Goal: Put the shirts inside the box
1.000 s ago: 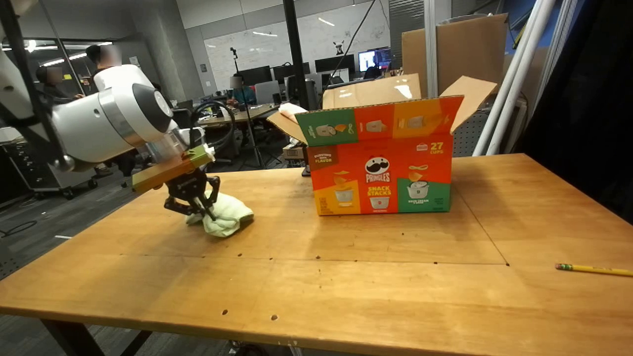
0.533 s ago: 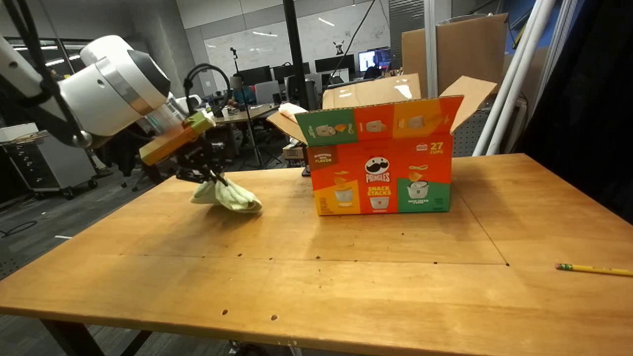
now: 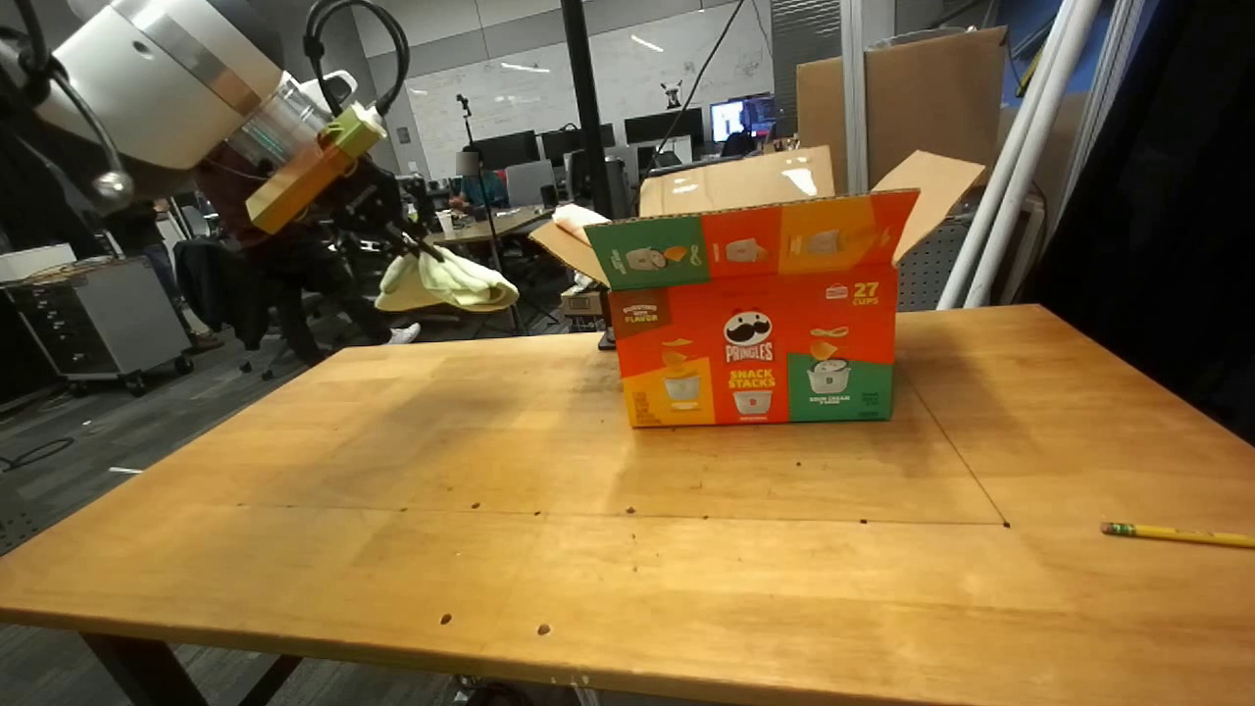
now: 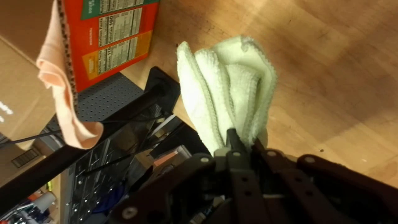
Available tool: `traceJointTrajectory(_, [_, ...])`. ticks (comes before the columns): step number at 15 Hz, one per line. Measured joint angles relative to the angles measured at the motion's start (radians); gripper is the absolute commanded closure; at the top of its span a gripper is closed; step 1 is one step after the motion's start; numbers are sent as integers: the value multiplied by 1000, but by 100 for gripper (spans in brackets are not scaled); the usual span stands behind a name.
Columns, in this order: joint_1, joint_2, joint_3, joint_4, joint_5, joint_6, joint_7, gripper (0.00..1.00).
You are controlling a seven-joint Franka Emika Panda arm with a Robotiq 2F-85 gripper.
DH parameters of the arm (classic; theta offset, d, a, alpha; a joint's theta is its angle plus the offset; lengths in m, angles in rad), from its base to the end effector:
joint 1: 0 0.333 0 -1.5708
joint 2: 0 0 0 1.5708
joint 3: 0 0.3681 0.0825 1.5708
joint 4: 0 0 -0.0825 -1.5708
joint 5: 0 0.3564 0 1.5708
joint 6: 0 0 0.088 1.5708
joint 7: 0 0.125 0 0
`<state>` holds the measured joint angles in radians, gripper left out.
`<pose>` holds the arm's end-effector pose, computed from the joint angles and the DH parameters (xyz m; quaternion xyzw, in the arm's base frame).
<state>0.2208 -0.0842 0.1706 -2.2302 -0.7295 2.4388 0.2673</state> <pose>0.4812 0.1908 0.4902 0.9060 0.2932 0.2155 0.2162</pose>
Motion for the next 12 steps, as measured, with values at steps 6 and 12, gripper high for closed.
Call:
traceJointTrajectory(6, [-63, -26, -5, 59, -38, -8, 70, 94])
traceJointTrajectory(12, [-141, -27, -37, 158, -39, -16, 116, 94])
